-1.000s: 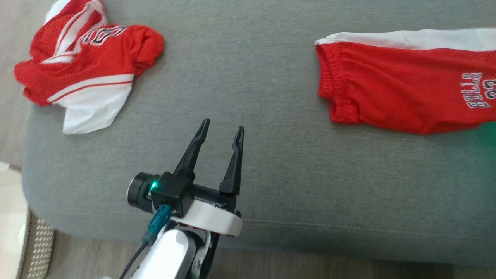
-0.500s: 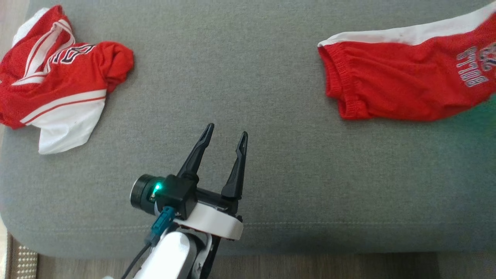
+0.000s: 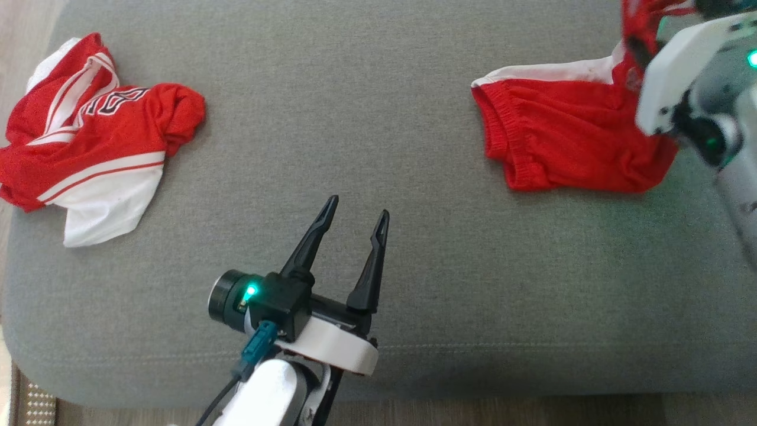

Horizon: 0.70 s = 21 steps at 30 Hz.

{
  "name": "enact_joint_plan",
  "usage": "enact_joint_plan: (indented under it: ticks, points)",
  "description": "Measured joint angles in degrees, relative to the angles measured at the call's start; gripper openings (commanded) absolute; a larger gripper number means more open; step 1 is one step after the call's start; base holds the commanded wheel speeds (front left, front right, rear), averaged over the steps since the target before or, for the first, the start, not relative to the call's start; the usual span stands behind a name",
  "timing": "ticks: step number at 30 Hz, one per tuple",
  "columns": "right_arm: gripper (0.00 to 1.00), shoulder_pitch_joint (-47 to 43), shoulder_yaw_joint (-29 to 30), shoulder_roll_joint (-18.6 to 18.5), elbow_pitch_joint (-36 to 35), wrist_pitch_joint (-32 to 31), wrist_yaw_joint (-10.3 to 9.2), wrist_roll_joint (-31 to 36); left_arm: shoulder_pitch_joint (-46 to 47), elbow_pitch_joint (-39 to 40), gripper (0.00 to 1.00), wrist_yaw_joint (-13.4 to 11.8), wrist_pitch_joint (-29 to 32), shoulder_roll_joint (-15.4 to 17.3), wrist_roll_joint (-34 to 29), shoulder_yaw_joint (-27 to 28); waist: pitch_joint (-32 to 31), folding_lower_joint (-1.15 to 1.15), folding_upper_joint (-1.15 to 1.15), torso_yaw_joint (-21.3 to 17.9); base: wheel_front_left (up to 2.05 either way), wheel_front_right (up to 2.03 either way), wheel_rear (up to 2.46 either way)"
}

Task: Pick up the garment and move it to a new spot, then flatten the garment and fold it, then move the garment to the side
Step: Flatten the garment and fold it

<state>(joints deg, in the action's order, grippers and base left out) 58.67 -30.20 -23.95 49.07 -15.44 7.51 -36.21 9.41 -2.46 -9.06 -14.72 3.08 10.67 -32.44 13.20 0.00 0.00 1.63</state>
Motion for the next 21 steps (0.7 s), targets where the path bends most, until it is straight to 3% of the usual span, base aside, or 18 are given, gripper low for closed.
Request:
enact_joint_plan:
  ticks: [11,13,15,16,21]
  points:
    - [0.03,-1.9,-4.8,6.6,-1.9,-3.8,0.0,-1.2,0.0,-0.3,1.0,-0.1,0.0,0.0,1.1,-0.6,-0.2,0.0,0.0,1.6,0.0,0.0,0.0]
    - [0.55,-2.0,-5.3,7.6,-1.3,-4.4,0.0,-1.2,0.0,-0.4,1.0,-0.4,0.0,0.0,1.6,-0.9,-0.3,0.0,0.0,2.0,0.0,0.0,0.0]
    - [0.92,-2.2,-5.4,8.5,-1.4,-4.5,0.0,-1.7,0.0,-0.4,1.0,-0.5,0.0,0.0,1.7,-1.1,-0.3,0.0,0.0,2.2,0.0,0.0,0.0]
    - [1.0,-2.4,-5.4,8.9,-1.5,-4.5,0.0,-2.3,0.0,-0.4,1.0,-0.6,0.0,0.0,1.7,-1.1,-0.4,0.0,0.0,2.3,0.0,0.0,0.0]
    - [1.0,-3.8,-5.7,9.3,-3.4,-4.7,0.0,-4.2,0.0,-0.5,1.0,-1.1,0.0,0.0,2.6,-1.3,-0.9,0.0,0.0,2.0,0.0,0.0,0.0]
